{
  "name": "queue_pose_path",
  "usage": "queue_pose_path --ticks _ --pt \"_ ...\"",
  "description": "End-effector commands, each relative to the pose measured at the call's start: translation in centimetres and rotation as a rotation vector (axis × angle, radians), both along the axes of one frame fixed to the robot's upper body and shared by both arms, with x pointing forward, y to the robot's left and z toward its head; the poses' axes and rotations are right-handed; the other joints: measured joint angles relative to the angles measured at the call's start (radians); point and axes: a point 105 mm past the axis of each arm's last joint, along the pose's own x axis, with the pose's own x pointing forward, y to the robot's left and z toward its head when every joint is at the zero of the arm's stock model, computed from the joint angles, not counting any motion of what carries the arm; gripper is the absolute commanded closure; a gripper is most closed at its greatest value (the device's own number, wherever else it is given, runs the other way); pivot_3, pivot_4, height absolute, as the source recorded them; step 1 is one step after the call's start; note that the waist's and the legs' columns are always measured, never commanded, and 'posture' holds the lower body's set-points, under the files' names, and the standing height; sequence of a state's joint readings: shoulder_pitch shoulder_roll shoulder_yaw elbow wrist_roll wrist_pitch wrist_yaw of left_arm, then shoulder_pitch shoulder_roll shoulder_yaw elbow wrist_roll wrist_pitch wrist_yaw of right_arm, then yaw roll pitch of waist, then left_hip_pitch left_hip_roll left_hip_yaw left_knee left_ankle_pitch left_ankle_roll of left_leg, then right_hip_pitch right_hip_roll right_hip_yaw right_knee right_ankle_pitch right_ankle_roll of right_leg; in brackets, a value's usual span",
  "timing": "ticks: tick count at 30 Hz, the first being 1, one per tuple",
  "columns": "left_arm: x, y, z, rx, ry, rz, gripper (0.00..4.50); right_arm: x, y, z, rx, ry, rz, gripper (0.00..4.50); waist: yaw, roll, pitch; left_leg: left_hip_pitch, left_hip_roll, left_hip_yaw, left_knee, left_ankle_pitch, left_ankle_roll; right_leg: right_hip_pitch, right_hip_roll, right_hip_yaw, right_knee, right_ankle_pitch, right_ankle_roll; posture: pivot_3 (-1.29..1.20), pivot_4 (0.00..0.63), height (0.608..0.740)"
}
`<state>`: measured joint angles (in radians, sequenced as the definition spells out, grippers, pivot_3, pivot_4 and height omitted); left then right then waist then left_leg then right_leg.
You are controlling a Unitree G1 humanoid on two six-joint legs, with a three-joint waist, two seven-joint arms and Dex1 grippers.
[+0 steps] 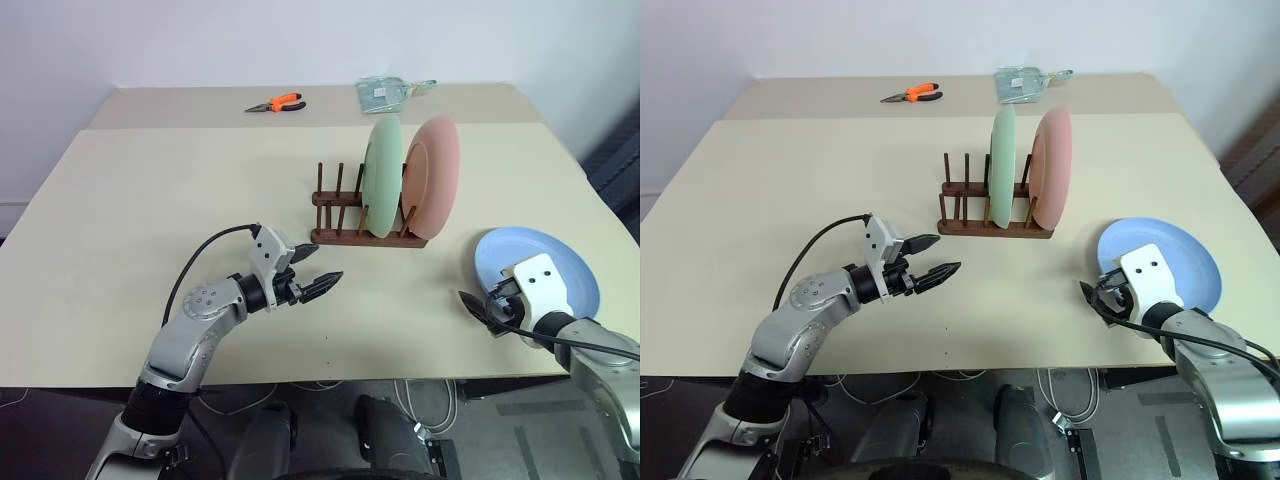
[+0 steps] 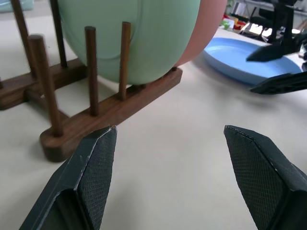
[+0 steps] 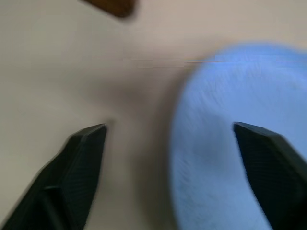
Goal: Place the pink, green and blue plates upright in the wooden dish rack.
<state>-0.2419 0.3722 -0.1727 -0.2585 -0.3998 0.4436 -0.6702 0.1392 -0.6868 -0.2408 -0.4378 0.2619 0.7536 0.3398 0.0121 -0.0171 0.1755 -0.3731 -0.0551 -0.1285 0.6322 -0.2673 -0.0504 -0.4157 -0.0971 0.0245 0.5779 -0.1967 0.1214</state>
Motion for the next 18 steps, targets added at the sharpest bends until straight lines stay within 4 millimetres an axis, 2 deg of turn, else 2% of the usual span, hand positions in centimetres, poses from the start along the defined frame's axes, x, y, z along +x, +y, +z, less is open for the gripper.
queue_pose_path --ticks 1,4,5,8,10,12,13,15,18 --pt "-0.2 0.2 1.1 -0.004 -0.055 -0.001 0.81 0.7 -0.8 1.1 -0.037 -0.051 -0.042 2.35 0.001 0.000 0.000 0.000 0.000 0.000 0.000 0.000 0.000 0.000 0.000 0.000 0.000 0.000 0.000 0.00 0.150 0.740" --pt "-0.1 0.4 1.1 0.001 -0.056 0.006 0.81 1.3 -1.1 1.9 -0.046 -0.085 -0.057 3.86 0.001 0.000 0.000 0.000 0.000 0.000 0.000 0.000 0.000 0.000 0.000 0.000 0.000 0.000 0.000 0.00 0.150 0.740" --pt "-0.1 0.4 1.1 0.002 -0.058 0.009 0.81 1.7 -0.9 3.0 -0.052 -0.130 -0.046 4.38 0.000 0.000 0.000 0.000 0.000 0.000 0.000 0.000 0.000 0.000 0.000 0.000 0.000 0.000 0.000 0.00 0.150 0.740" --pt "0.1 0.5 1.2 0.001 -0.062 0.018 0.81 2.8 -0.4 7.3 -0.033 -0.304 -0.022 4.45 -0.003 0.000 0.000 0.000 0.000 0.000 0.000 0.000 0.000 0.000 0.000 0.000 0.000 0.000 0.000 0.00 0.150 0.740" --pt "0.4 0.8 1.2 0.002 -0.068 0.035 0.81 3.8 -0.3 12.2 -0.037 -0.490 -0.019 4.45 -0.006 0.001 0.001 0.000 0.000 0.000 0.000 0.000 0.000 0.000 0.000 0.000 0.000 0.000 0.000 0.00 0.150 0.740" --pt "0.7 1.1 1.3 0.004 -0.076 0.051 0.81 4.0 0.4 17.9 -0.023 -0.681 0.018 4.45 -0.008 0.003 0.002 0.000 0.000 0.000 0.000 0.000 0.000 0.000 0.000 0.000 0.000 0.000 0.000 0.00 0.150 0.740" --pt "0.9 1.2 1.3 0.004 -0.079 0.059 0.81 4.0 0.9 20.0 0.001 -0.748 0.039 4.45 -0.009 0.004 0.002 0.000 0.000 0.000 0.000 0.000 0.000 0.000 0.000 0.000 0.001 0.000 0.000 0.00 0.150 0.740" --pt "1.5 1.7 1.4 0.007 -0.095 0.089 0.81 3.6 3.7 24.7 0.145 -0.893 0.155 4.45 -0.007 0.004 0.002 0.001 0.000 -0.001 -0.001 0.000 0.000 0.000 0.000 0.000 0.001 0.000 0.000 0.00 0.150 0.740" --pt "2.4 2.7 1.6 0.010 -0.124 0.150 0.81 2.1 9.1 28.6 0.426 -0.966 0.438 4.45 -0.008 0.004 0.002 0.000 0.000 -0.002 -0.001 0.000 0.000 -0.001 0.001 -0.001 0.001 0.003 -0.003 0.00 0.150 0.740"
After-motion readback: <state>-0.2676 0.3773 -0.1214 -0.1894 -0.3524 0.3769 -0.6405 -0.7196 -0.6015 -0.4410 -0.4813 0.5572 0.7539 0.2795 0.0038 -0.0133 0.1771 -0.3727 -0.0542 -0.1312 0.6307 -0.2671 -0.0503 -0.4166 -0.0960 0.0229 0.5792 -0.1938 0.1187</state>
